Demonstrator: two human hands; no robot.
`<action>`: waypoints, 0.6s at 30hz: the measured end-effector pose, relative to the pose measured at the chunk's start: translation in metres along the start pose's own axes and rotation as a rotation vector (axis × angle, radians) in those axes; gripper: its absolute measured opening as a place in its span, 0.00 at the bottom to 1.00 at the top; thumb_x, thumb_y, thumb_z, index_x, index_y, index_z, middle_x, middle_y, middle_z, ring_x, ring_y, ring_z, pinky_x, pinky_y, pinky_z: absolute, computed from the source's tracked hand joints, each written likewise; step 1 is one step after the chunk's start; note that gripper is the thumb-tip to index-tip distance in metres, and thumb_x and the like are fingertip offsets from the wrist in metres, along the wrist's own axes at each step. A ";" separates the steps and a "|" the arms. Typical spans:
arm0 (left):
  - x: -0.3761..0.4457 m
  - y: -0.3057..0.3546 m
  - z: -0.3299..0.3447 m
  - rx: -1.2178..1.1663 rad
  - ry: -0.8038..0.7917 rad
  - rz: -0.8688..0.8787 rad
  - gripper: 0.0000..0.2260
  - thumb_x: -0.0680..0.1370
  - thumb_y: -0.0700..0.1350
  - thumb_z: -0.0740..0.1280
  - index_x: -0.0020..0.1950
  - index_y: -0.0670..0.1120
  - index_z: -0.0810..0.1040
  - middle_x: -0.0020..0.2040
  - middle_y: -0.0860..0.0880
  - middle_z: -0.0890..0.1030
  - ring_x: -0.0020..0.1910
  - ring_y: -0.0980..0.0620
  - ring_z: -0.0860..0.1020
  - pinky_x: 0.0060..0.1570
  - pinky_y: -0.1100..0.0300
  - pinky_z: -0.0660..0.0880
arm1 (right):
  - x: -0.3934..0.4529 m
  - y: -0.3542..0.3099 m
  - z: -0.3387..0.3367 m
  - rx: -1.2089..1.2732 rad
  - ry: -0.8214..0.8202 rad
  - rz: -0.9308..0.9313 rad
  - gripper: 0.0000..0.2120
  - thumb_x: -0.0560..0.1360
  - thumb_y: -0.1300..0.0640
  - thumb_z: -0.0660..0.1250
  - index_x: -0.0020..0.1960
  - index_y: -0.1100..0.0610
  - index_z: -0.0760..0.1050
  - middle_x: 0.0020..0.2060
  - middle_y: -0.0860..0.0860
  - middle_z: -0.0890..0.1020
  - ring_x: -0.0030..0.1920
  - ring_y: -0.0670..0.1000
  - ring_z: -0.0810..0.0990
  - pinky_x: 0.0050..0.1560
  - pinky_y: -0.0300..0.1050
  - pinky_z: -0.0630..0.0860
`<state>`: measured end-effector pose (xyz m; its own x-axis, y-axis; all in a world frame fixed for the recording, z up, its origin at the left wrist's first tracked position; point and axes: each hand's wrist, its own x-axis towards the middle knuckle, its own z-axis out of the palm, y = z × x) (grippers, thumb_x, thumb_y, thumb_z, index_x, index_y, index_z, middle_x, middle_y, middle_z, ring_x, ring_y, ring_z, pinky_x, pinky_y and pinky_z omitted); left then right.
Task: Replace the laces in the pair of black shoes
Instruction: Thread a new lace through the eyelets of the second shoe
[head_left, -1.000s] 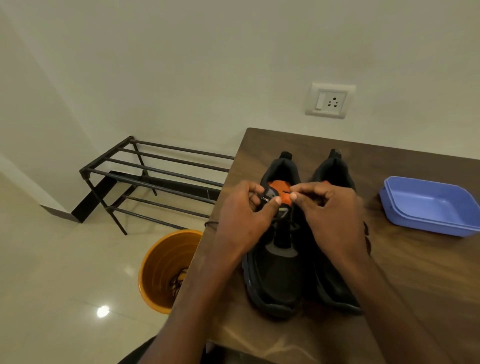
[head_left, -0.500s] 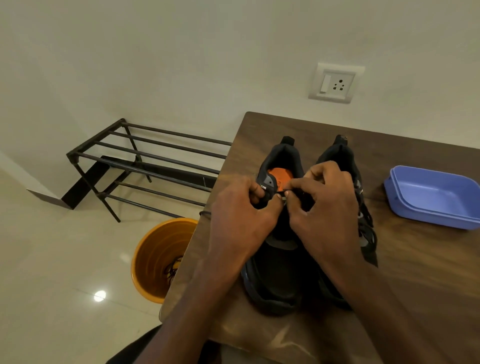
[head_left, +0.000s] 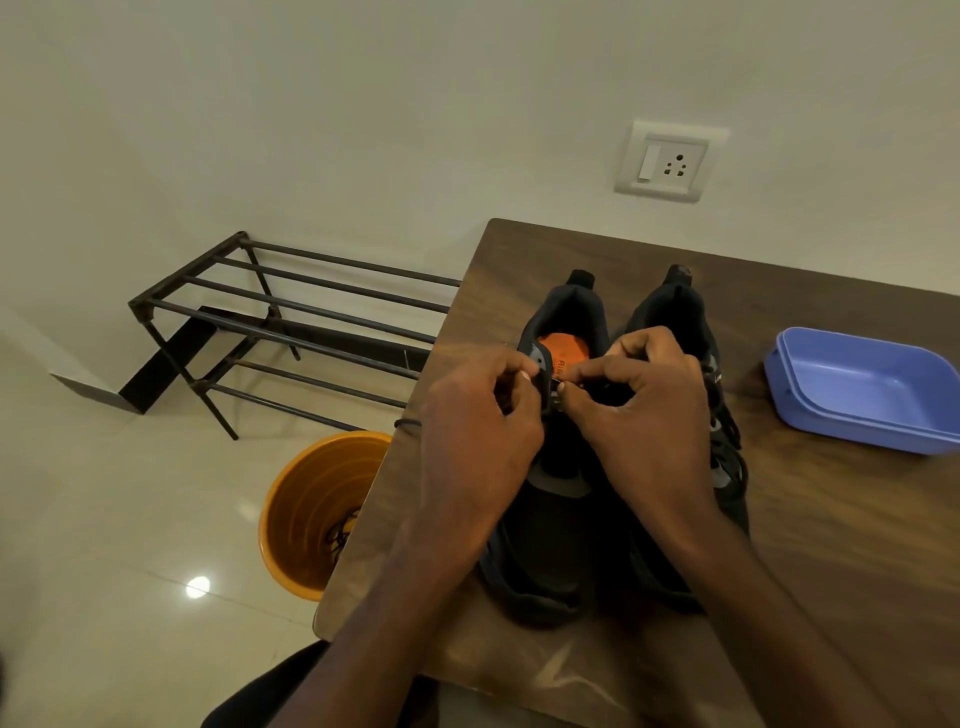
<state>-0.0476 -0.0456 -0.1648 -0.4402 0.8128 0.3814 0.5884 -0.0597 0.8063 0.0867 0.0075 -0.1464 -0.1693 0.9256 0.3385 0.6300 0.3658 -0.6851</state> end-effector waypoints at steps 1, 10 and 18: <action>0.000 0.000 0.000 -0.014 0.006 -0.010 0.07 0.82 0.42 0.68 0.58 0.49 0.83 0.49 0.55 0.83 0.48 0.62 0.82 0.48 0.65 0.82 | 0.000 0.000 0.000 -0.008 -0.008 -0.008 0.05 0.72 0.50 0.78 0.46 0.44 0.85 0.47 0.43 0.73 0.52 0.49 0.71 0.54 0.58 0.78; 0.002 -0.003 0.000 -0.012 -0.010 -0.063 0.06 0.81 0.44 0.71 0.57 0.50 0.84 0.49 0.58 0.83 0.49 0.63 0.81 0.50 0.66 0.81 | -0.003 -0.002 0.006 -0.057 0.045 0.001 0.07 0.72 0.50 0.79 0.49 0.43 0.85 0.47 0.43 0.71 0.51 0.48 0.70 0.53 0.56 0.77; 0.005 -0.004 -0.002 0.000 -0.071 -0.086 0.06 0.80 0.44 0.73 0.55 0.53 0.85 0.48 0.58 0.84 0.48 0.63 0.82 0.49 0.63 0.82 | -0.007 -0.011 0.009 -0.317 0.026 0.007 0.09 0.75 0.50 0.76 0.54 0.45 0.85 0.52 0.45 0.69 0.53 0.50 0.69 0.52 0.48 0.67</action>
<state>-0.0532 -0.0422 -0.1652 -0.4397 0.8541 0.2776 0.5507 0.0122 0.8346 0.0738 -0.0020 -0.1474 -0.1471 0.9237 0.3537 0.8367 0.3070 -0.4536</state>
